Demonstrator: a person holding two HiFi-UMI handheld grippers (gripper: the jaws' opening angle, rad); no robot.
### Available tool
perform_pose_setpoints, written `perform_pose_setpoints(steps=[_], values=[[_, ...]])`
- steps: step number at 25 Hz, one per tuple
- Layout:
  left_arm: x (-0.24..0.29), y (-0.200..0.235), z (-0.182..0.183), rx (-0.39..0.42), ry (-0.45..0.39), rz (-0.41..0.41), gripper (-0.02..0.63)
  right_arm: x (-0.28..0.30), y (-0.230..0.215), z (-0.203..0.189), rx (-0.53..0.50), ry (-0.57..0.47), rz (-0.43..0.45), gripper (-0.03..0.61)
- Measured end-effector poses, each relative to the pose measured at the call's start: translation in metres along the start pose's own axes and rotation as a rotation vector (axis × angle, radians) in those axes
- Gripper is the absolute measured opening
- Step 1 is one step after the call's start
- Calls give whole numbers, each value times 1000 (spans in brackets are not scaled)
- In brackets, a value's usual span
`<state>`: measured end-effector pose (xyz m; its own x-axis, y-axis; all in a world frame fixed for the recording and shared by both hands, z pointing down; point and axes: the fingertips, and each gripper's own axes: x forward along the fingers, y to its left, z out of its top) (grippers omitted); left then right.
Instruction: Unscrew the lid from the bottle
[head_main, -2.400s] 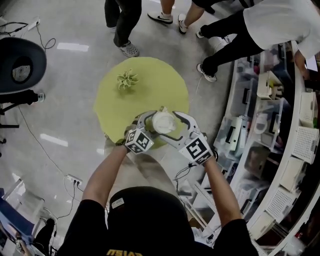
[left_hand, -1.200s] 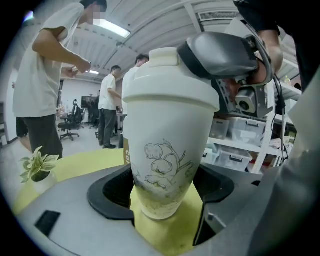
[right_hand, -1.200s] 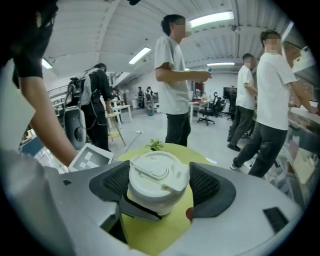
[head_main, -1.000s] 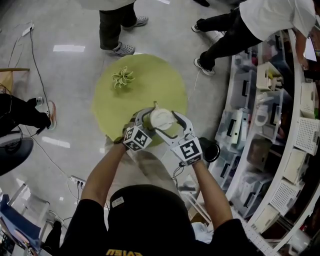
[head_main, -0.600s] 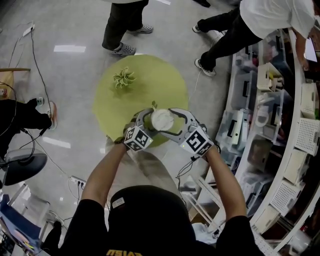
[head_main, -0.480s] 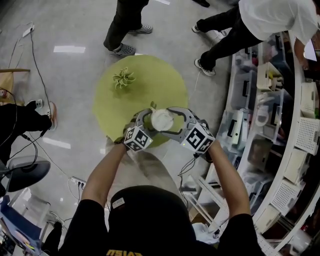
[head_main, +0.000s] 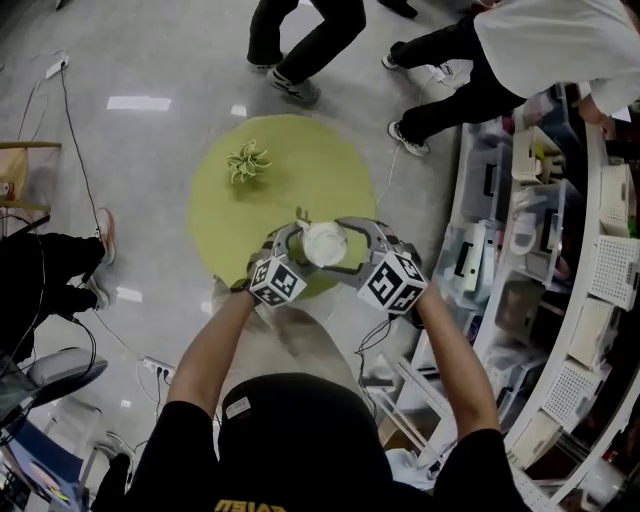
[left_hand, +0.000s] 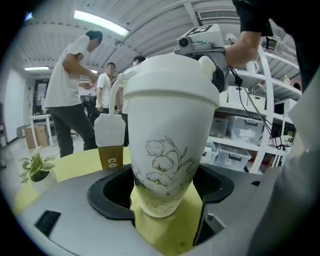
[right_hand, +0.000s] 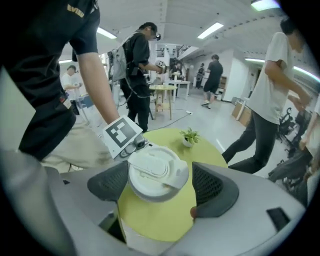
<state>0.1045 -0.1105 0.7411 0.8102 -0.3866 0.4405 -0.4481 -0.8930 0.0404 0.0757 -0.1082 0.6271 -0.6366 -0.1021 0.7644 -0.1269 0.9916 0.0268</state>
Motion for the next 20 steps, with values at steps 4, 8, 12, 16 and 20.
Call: perform_pose_setpoints(steps=[4, 8, 12, 16, 20], values=[[1, 0, -5, -4, 1, -9, 382, -8, -5, 0, 299, -132, -182, 448], [1, 0, -5, -5, 2, -9, 382, -20, -21, -1, 540, -187, -511, 448], [0, 0, -4, -5, 2, -10, 382, -21, -14, 0, 679, -166, -725, 423], [0, 0, -5, -8, 4, -12, 382, -13, -8, 4, 746, -156, -811, 416], [0, 0, -6, -11, 5, -14, 382, -8, -9, -5, 763, -136, -825, 412]])
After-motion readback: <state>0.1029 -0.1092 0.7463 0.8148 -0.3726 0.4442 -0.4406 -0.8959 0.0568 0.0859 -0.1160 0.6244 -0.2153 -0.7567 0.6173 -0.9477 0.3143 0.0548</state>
